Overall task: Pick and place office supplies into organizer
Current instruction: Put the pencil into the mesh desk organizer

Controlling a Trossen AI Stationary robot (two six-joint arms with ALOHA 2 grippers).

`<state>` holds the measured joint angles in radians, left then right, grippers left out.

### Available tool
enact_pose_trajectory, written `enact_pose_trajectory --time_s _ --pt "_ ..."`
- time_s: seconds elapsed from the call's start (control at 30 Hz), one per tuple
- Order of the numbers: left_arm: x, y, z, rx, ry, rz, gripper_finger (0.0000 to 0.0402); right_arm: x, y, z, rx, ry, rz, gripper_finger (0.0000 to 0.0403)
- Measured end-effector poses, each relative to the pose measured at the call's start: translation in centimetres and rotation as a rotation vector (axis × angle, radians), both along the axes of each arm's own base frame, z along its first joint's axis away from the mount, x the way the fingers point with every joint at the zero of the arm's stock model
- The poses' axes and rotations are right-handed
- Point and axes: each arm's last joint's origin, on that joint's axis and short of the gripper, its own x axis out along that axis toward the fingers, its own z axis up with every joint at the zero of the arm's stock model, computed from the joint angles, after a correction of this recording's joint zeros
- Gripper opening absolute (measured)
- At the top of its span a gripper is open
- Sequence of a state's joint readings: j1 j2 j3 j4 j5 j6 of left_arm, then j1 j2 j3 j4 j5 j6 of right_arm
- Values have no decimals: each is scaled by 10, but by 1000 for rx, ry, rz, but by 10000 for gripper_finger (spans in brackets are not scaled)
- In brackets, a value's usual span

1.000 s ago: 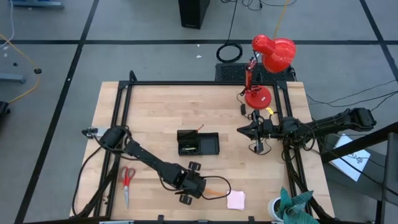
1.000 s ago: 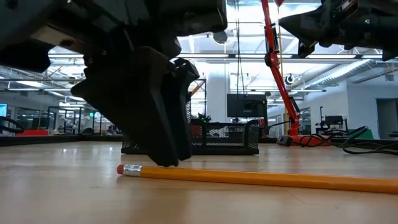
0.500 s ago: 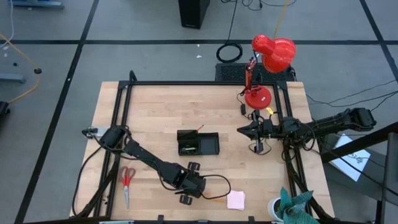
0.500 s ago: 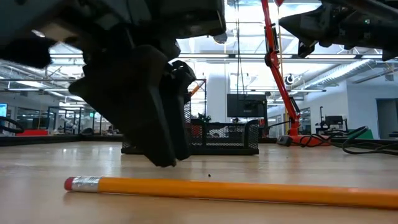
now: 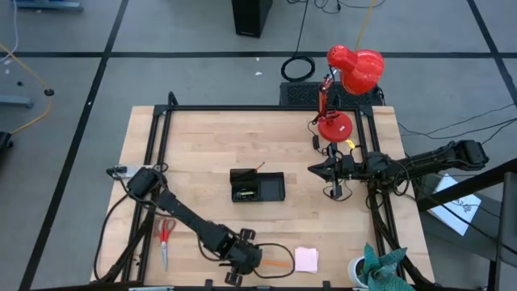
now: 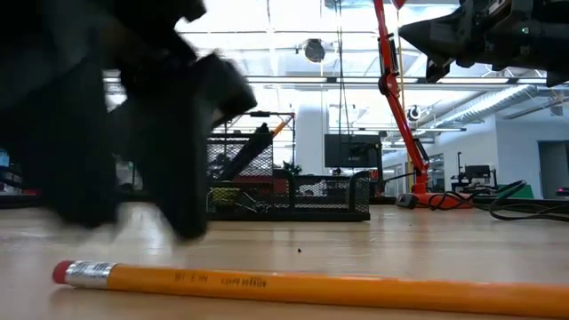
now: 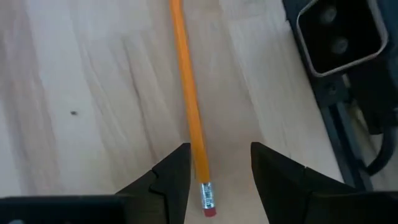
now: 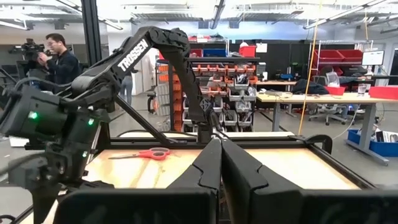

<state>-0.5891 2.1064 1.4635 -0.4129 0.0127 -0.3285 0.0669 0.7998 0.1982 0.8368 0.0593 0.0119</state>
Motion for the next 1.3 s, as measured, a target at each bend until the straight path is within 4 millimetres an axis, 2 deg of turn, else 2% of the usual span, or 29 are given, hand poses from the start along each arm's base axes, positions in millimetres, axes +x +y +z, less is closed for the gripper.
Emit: enact_pose_trajectory --time_s 0.23,0.6,0.7,0.87,1.3 --pt "-3 0 -4 48 -7 12 173 0 0 0 2 3 0 4" --pt "-28 19 -47 87 7 -3 168 0 -1 -3 2 33 -49 4" --pt "-30 18 -49 110 -15 -55 133 0 -1 -3 0 32 -49 4" --pt "-30 19 -50 141 -29 -114 22 0 -1 -3 0 31 -49 4" --pt "-34 16 -50 133 19 -62 11 0 -1 -3 7 31 -46 4"
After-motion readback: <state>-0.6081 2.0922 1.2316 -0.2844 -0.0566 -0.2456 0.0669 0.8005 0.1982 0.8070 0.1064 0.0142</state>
